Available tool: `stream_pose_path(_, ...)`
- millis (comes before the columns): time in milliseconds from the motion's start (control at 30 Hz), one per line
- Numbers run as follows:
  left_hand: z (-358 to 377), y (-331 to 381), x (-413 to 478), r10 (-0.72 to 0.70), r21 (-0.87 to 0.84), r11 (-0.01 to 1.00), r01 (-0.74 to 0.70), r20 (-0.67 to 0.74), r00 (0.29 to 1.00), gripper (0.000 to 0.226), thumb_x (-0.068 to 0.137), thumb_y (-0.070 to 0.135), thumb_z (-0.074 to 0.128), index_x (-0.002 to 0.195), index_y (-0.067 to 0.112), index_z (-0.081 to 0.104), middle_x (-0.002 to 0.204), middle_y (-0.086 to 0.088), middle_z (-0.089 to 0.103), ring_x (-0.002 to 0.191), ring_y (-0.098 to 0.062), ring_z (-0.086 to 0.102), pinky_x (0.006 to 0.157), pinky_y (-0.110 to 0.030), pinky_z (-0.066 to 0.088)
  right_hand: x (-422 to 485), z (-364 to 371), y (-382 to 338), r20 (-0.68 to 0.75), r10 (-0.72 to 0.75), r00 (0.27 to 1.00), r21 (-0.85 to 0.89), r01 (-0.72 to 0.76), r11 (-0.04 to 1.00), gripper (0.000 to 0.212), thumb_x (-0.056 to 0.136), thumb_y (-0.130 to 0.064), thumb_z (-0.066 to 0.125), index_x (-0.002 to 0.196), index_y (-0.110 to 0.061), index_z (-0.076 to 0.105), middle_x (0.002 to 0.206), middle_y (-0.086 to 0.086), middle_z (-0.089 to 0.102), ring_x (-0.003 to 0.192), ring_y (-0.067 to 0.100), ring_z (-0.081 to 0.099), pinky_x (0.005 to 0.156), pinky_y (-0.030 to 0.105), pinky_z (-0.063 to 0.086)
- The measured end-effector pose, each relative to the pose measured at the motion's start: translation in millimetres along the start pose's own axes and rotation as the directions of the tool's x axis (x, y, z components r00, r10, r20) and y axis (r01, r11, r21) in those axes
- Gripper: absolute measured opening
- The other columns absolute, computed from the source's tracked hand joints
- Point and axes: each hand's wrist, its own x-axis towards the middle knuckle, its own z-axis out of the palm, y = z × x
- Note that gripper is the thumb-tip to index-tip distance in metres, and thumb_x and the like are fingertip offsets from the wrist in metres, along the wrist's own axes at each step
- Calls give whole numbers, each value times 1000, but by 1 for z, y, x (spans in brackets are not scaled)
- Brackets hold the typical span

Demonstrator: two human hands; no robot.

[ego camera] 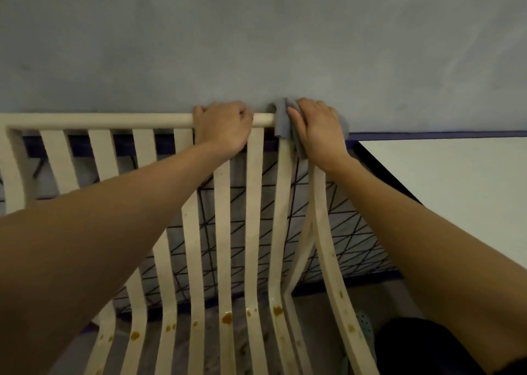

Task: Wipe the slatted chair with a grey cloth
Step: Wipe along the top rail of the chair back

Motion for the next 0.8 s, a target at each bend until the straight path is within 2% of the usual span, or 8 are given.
stream_pose_path(100, -4, 8, -2, -29, 13, 1000, 28, 31, 999, 33, 102, 32, 27, 92, 25, 57, 76, 2, 52, 81, -22, 46, 89, -39, 27, -10, -9, 19, 11, 243, 970, 104, -243, 965, 31, 106, -40, 32, 88, -19, 46, 81, -1, 52, 78, 22, 53, 65, 31, 32)
stream_pose_path(200, -5, 26, 8, -133, 43, 991, 128, 141, 981, 35, 101, 27, 27, 101, 20, 61, 84, -2, 55, 80, -24, 47, 94, -40, 28, -3, -7, 15, 49, 363, 931, 136, -366, 921, 32, 107, -37, 28, 92, -17, 49, 82, 4, 57, 75, 23, 55, 64, 32, 35)
stream_pose_path(267, -2, 40, 11, -130, 50, 991, 123, 186, 974, 34, 99, 20, 30, 108, 19, 63, 92, -4, 57, 83, -24, 46, 94, -40, 29, 4, -7, 8, 62, 338, 939, 67, -342, 937, 36, 107, -36, 26, 98, -15, 54, 86, 7, 60, 78, 25, 56, 68, 35, 39)
stream_pose_path(333, 5, 50, 11, -105, 68, 993, 95, 158, 982, 31, 98, 15, 33, 104, 17, 63, 92, -4, 56, 85, -26, 48, 93, -40, 29, 9, -8, 6, 67, 233, 970, -2, -233, 972, 36, 106, -34, 27, 100, -14, 57, 92, 8, 62, 84, 28, 57, 75, 38, 40)
stream_pose_path(400, 8, 54, 11, -86, 95, 993, 76, 102, 991, 29, 99, 15, 32, 99, 18, 61, 94, -6, 59, 94, -30, 54, 90, -40, 29, 12, -7, -2, 74, 118, 990, -80, -112, 991, 36, 106, -33, 29, 103, -12, 59, 99, 10, 65, 92, 30, 57, 83, 41, 39)
stream_pose_path(533, 9, 47, 13, -54, 86, 995, 46, 99, 994, 35, 102, 17, 29, 108, 10, 62, 113, -15, 64, 106, -35, 55, 94, -41, 31, 12, 10, -22, 71, -38, 997, -125, 47, 991, 30, 103, -29, 36, 106, -10, 59, 105, 12, 65, 98, 31, 57, 85, 40, 35)
stream_pose_path(667, 9, 46, 7, 14, 65, 998, -21, 101, 995, 36, 102, 20, 27, 106, 10, 61, 111, -16, 64, 104, -35, 55, 95, -41, 32, 7, 12, -12, -33, -37, 999, -29, 36, 999, 32, 102, -31, 38, 103, -11, 62, 98, 9, 67, 93, 28, 58, 81, 36, 35)
stream_pose_path(800, 7, 45, 8, 32, 57, 998, -41, 148, 988, 38, 103, 25, 26, 107, 12, 61, 111, -16, 64, 105, -35, 55, 93, -40, 31, 11, 10, -21, -111, 100, 989, 5, -100, 995, 33, 105, -31, 37, 98, -11, 62, 87, 8, 68, 84, 27, 60, 76, 34, 33)
